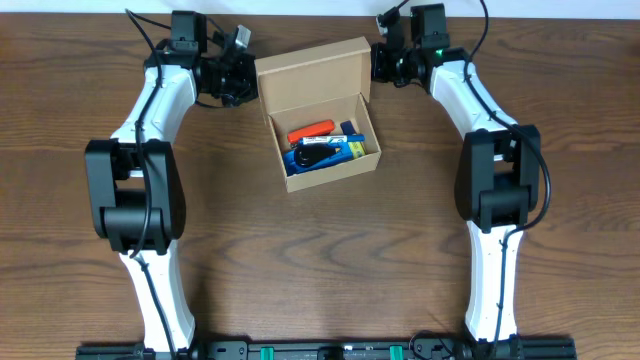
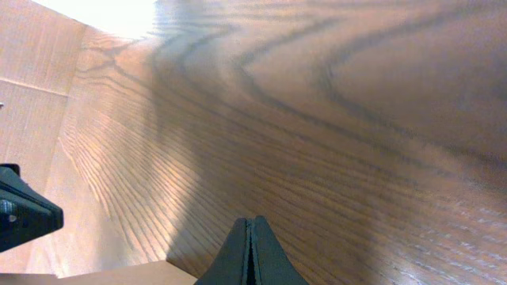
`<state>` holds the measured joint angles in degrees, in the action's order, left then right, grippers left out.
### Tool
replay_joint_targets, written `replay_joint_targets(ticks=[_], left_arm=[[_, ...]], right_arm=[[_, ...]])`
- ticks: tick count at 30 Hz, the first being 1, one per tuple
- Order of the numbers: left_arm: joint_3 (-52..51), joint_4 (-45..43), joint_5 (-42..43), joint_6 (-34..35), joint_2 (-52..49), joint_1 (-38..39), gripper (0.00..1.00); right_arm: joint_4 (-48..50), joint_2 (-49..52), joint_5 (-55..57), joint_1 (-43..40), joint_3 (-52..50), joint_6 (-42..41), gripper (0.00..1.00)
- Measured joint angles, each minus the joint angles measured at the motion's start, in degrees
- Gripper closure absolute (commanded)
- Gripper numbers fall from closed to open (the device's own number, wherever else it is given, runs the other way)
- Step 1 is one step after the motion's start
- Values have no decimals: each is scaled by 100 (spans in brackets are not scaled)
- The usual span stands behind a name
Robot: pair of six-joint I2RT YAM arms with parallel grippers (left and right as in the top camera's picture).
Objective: Pack container
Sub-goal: 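Fold the lid over the box with both grippers toward the near side, then press the closed lid down and square the box with both grippers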
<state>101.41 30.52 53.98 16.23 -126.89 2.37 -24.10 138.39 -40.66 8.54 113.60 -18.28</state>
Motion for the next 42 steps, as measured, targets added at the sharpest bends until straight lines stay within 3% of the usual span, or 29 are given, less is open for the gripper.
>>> replay_joint_targets(ticks=[8, 14, 19, 25, 34, 42], left_arm=[[0, 774, -422, -439, 782, 11, 94], [7, 1646, -813, -1012, 1449, 195, 94], [26, 2446, -1283, -1432, 1558, 647, 94], [24, 3051, -1711, -1646, 1591, 966, 94], [24, 3263, -2028, -1672, 2059, 1049, 94], [-616, 2850, -2166, -1652, 2092, 1521, 94]], right_arm=[[-625, -855, 232, 2, 0, 680, 99], [-1934, -1539, 557, 85, 2, 1478, 99], [-2977, -1696, 1207, 302, 2, 1943, 99], [-3405, -1779, 1700, 420, -4, 2151, 99], [-4266, -2424, 2109, 435, -11, 2232, 99], [-4186, -2441, 2166, 662, -758, 2232, 99]])
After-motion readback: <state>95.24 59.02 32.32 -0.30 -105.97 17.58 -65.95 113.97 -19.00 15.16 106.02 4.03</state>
